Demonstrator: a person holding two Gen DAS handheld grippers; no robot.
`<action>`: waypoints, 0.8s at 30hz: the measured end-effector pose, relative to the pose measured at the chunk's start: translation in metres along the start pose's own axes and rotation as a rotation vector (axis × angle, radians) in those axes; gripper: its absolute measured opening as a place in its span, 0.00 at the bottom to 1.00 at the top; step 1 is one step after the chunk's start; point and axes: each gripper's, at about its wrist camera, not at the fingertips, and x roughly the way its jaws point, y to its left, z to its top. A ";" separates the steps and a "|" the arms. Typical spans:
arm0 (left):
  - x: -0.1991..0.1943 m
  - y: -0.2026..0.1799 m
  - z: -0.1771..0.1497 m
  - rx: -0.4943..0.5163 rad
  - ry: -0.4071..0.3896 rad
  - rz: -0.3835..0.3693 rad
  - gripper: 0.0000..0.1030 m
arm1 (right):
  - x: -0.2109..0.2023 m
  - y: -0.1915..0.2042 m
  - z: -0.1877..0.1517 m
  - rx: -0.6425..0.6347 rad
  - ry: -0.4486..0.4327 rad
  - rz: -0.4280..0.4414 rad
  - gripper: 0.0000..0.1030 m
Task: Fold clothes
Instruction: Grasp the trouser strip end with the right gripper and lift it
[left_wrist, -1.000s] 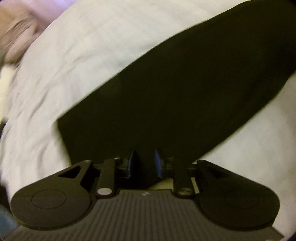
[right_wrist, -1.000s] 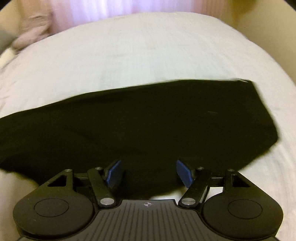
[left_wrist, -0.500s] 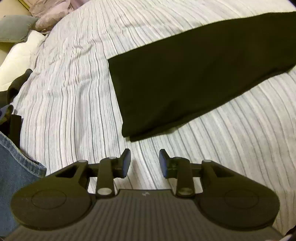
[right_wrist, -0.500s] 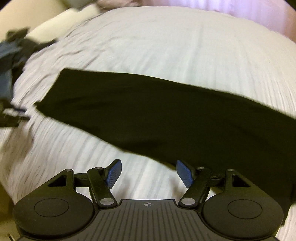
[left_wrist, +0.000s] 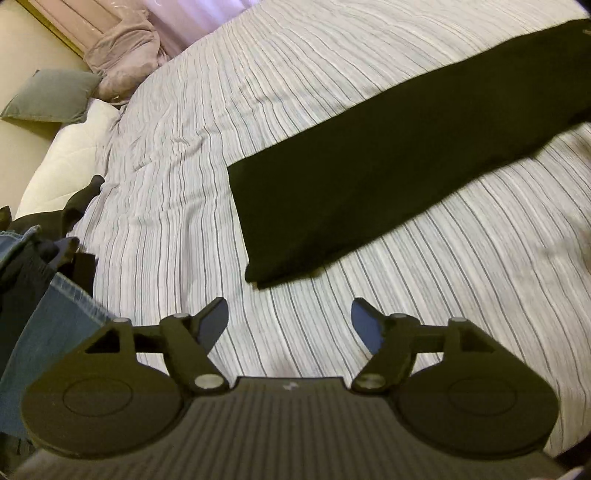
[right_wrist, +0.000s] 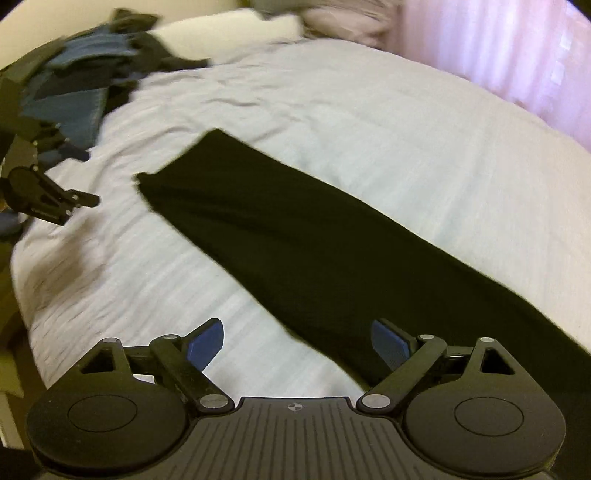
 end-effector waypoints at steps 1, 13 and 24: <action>-0.002 0.000 -0.005 0.012 0.000 0.000 0.74 | 0.006 0.008 0.006 -0.034 -0.005 0.006 0.88; 0.043 0.046 -0.073 0.370 -0.096 -0.015 0.86 | 0.126 0.158 0.092 -0.348 -0.102 -0.001 0.69; 0.069 0.093 -0.115 0.297 -0.138 -0.087 0.86 | 0.286 0.258 0.114 -0.741 0.045 -0.125 0.50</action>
